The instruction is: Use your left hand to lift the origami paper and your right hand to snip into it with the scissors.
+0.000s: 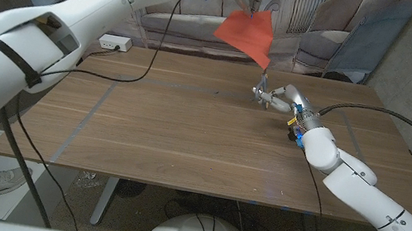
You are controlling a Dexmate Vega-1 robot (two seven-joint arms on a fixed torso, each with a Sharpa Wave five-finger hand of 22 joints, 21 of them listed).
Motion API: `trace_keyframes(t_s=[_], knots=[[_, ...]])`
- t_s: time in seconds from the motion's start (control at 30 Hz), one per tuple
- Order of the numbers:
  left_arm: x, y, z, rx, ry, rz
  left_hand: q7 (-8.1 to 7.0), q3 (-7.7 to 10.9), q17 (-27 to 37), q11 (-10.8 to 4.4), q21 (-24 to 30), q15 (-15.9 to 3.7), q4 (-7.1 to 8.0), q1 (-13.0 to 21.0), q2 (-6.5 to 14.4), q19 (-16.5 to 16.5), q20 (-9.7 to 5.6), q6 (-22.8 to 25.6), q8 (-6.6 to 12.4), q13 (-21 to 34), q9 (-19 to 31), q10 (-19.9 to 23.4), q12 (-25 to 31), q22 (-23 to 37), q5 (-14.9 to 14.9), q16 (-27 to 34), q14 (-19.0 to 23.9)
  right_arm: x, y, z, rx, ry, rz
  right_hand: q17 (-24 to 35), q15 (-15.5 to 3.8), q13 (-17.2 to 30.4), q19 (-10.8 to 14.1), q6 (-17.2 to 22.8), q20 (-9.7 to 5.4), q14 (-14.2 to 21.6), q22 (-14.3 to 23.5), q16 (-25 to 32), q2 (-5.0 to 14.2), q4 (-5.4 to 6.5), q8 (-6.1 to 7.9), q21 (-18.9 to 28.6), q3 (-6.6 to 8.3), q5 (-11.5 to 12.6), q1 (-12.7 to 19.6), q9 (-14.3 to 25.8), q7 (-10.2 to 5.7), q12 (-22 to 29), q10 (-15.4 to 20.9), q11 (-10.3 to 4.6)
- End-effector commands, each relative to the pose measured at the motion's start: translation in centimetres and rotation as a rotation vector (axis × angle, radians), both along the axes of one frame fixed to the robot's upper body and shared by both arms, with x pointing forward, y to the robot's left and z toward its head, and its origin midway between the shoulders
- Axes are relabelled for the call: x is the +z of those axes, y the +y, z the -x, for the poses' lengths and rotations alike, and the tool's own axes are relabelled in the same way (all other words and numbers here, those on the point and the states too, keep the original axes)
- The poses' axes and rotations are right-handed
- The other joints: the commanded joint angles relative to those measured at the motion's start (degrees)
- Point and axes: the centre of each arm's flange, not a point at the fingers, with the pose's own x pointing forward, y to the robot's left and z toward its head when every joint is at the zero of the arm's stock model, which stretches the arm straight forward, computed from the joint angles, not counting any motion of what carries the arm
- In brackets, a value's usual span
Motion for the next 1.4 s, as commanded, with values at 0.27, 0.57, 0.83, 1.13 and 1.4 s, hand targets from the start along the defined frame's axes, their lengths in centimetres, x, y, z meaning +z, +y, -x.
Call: trace_keyframes(t_s=[0.27,0.57,0.83,1.13,1.4], knots=[[0.2,0.1,2.3,-0.042,-0.193,-0.012,0.98,-0.25,0.5,-2.59,-0.3,-9.72,-0.26,1.3,0.3,0.4,0.09,2.7,0.19,0.1,1.9,3.1,-0.1,0.2,0.3,0.1,0.8,0.0,-0.1,0.2,0.011,0.003,0.006,0.2,-9.16,0.1,-0.8,-0.5,0.29,-0.7,0.3,0.1,-0.31,-0.08,-0.34,-0.2,0.04,-0.1,-1.7,0.5,0.22,-0.2,0.0,0.55],[-1.1,-1.0,2.8,-0.049,-0.262,-0.091,0.29,-0.73,0.7,-2.69,-0.6,-9.67,0.02,0.8,-0.1,0.3,-0.74,3.6,0.78,0.5,2.2,3.8,0.2,0.1,1.0,0.2,1.1,-0.2,0.1,0.4,-0.002,0.031,0.015,0.3,-9.18,0.2,-0.8,-0.4,0.34,-1.0,0.3,0.1,-0.42,-0.22,-0.20,-0.1,0.08,-0.2,-2.3,0.6,0.37,-0.1,0.1,0.56],[-1.5,-1.3,4.4,0.027,-0.533,-0.181,-0.67,-1.08,1.1,-2.83,-0.8,-9.65,0.17,0.7,-0.5,0.2,-1.16,3.9,1.20,1.0,2.6,4.1,0.3,0.2,1.9,0.3,1.2,-0.5,0.2,0.3,-0.041,0.067,0.046,0.3,-9.21,0.3,-1.0,-0.5,0.42,-1.2,0.3,0.2,-0.48,-0.36,-0.17,-0.1,0.14,-0.2,-2.8,0.7,0.38,-0.1,0.1,0.63],[-1.7,-0.7,4.6,-0.019,-0.465,-0.144,-0.89,-1.25,1.3,-2.93,-0.8,-9.67,0.28,0.6,-0.6,0.3,-1.24,3.8,1.34,1.2,2.9,4.2,0.3,0.2,2.4,0.3,1.1,-0.2,0.5,0.4,-0.032,0.068,0.060,0.4,-9.13,0.4,-2.1,-1.7,1.08,-2.3,0.3,0.1,-0.64,-0.57,-0.44,-0.4,0.15,-0.4,-4.2,1.0,1.29,-0.6,-1.2,1.46],[-0.3,-0.3,4.9,-0.060,-0.297,-0.049,-0.83,-1.37,1.6,-2.95,-0.9,-9.68,0.38,0.6,-0.5,0.4,-1.31,3.9,1.51,1.5,3.0,4.3,0.3,0.2,2.9,0.4,1.3,-0.3,0.9,0.4,-0.086,0.089,0.084,0.5,-9.14,0.4,-2.2,-1.6,1.14,-2.4,0.3,0.2,-0.65,-0.58,-0.29,-0.3,0.15,-0.5,-4.9,1.1,1.34,-0.5,-1.0,1.59]])
